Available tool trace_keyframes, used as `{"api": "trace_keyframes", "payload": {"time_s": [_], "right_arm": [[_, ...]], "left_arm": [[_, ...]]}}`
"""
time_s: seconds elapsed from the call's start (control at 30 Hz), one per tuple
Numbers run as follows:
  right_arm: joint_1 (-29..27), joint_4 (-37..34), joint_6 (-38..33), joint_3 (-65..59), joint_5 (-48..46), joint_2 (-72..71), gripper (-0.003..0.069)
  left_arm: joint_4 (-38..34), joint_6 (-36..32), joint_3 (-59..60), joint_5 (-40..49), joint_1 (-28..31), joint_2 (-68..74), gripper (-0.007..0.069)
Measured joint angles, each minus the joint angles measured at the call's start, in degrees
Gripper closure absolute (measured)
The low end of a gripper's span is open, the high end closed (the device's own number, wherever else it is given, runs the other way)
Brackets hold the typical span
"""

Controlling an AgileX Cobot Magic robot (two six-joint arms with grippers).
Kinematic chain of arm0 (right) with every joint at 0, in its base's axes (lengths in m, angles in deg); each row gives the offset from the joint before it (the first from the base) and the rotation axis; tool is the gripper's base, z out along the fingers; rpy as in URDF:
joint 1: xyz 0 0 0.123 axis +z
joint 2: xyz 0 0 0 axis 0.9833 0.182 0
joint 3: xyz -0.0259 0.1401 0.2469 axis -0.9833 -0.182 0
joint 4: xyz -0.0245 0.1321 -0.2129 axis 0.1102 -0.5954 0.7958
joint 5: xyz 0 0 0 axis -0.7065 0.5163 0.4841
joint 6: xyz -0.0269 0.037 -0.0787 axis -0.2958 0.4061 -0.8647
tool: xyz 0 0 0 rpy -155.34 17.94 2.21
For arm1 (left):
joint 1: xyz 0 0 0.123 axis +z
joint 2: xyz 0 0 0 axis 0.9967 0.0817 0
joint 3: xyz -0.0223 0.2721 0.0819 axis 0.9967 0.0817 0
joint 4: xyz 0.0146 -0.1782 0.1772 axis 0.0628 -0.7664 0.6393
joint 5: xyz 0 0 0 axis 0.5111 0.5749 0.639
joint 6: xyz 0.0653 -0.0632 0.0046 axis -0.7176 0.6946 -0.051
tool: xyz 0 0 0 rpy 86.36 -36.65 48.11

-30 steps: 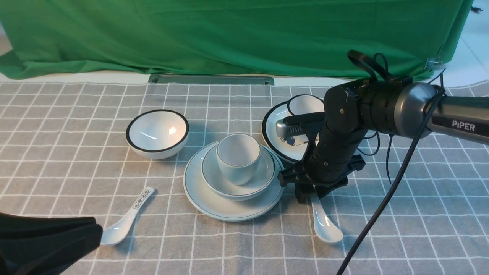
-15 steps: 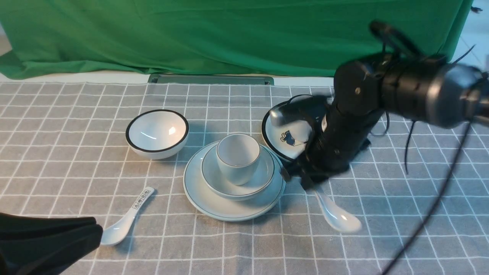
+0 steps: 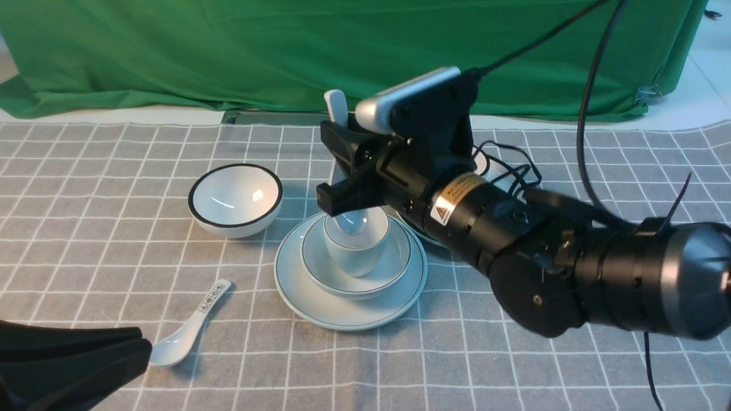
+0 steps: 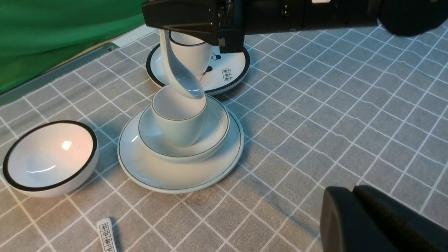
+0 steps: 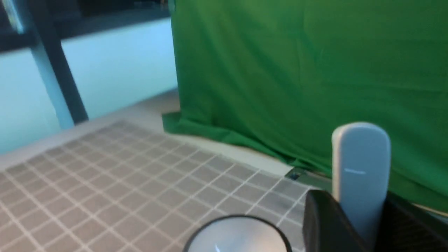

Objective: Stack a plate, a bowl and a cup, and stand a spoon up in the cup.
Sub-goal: Use the right arm to put the blue soup spoon into the blue teacup in the middle

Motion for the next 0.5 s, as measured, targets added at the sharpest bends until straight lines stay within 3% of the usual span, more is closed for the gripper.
{"api": "trace_keyframes", "payload": {"time_s": [0.23, 0.5], "right_arm": [[-1.68, 0.04, -0.17, 0.74, 4.32, 4.58, 0.0490], [-3.67, 0.67, 4.21, 1.08, 5.63, 8.99, 0.0490]], "left_arm": [[0.17, 0.00, 0.00, 0.00, 0.00, 0.00, 0.0615], [0.83, 0.00, 0.00, 0.00, 0.00, 0.00, 0.0615]]}}
